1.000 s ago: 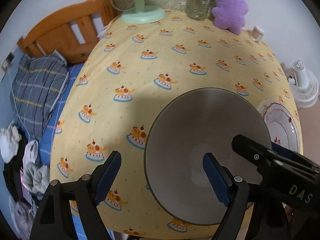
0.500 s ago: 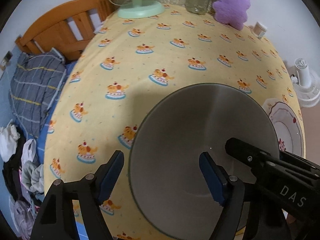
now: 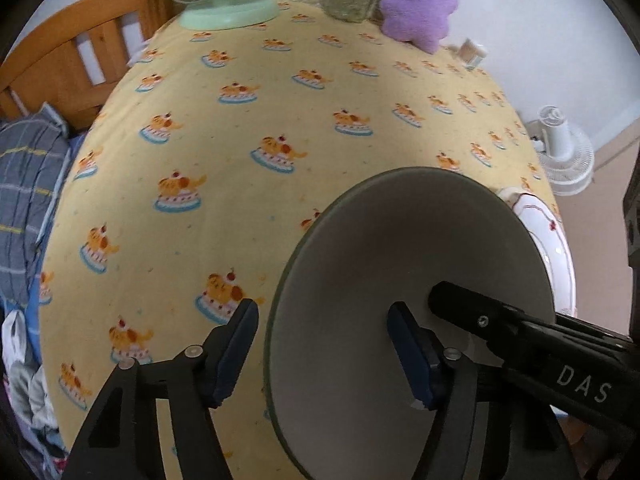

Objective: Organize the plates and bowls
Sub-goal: 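Carry the nested bowl stack with both grippers over the floral plates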

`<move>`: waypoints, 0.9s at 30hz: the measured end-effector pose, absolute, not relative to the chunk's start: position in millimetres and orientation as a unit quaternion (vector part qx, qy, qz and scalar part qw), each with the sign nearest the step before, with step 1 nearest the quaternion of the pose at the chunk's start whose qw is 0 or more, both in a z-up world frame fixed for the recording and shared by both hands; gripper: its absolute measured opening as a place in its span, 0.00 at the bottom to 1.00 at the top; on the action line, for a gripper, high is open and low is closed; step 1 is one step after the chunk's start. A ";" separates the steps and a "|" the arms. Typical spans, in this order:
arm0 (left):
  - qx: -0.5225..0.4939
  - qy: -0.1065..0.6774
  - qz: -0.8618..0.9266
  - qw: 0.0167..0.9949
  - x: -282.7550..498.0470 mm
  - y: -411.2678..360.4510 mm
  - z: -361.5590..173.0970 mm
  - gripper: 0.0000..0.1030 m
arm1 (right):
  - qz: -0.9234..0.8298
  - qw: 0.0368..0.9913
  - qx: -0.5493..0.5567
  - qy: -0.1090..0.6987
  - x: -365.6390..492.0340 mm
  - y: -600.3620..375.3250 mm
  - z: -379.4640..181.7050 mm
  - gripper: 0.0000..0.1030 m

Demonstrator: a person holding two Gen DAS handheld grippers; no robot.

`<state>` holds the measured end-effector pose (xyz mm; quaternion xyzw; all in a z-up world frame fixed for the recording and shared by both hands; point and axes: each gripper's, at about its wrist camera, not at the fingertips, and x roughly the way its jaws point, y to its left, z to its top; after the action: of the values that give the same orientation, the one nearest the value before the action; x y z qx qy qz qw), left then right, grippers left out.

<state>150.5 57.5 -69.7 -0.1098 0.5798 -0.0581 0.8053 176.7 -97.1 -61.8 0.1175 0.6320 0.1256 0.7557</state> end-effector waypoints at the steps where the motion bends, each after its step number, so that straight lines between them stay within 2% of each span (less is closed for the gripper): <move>1: -0.112 0.578 -0.063 0.806 150.4 57.8 -70.4 0.64 | 0.123 0.756 0.121 0.631 175.8 -97.3 -62.3 0.39; 6: -0.117 0.571 -0.073 0.809 148.5 59.5 -70.8 0.64 | 0.126 0.754 0.133 0.631 175.9 -96.2 -65.3 0.39; 10: -0.127 0.570 -0.097 0.806 149.5 60.6 -71.1 0.53 | 0.127 0.750 0.149 0.632 175.0 -96.0 -68.5 0.39; 27: -0.112 0.594 -0.128 0.787 140.1 53.3 -64.7 0.50 | 0.092 0.741 0.146 0.649 158.4 -97.1 -60.9 0.39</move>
<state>140.1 53.3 -64.7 -0.1115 0.5938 -0.1277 0.7866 158.4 -97.1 -60.9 0.1464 0.6488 0.0923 0.7410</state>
